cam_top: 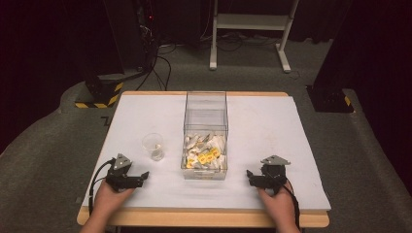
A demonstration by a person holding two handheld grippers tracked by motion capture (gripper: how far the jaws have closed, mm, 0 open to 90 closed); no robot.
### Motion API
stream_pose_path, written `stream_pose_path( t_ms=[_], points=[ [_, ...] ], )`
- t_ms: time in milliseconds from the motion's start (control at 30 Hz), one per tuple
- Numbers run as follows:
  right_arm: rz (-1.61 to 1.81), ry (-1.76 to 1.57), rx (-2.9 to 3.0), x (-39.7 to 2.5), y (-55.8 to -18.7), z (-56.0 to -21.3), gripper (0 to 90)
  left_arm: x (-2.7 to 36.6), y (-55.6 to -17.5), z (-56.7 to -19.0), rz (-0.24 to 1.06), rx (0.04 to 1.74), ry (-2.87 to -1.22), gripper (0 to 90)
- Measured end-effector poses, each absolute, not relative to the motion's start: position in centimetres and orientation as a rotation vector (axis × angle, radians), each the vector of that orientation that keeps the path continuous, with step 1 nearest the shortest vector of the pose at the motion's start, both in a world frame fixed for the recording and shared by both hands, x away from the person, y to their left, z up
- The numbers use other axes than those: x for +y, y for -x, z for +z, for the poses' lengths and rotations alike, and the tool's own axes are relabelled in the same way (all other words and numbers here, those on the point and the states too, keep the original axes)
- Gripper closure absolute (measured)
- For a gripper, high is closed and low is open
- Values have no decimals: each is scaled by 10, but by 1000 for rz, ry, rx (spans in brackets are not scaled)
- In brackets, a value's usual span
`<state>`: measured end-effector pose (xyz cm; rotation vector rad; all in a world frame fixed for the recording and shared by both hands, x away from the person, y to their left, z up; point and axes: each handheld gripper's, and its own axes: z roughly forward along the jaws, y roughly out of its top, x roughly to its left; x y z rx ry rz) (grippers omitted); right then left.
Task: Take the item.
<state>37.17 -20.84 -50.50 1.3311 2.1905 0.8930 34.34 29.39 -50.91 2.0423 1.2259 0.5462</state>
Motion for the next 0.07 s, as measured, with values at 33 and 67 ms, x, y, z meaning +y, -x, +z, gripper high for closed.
stream_pose_path(
  t_ms=[33, 67],
  points=[
    [893, -1331, 2191, -208, -372, -505, 132, 294, -343, -509, 546, 1226, -2042, 159],
    [893, -1331, 2190, -208, -372, -505, 132, 294, -343, -509, 546, 1226, -2042, 159]
  ],
)
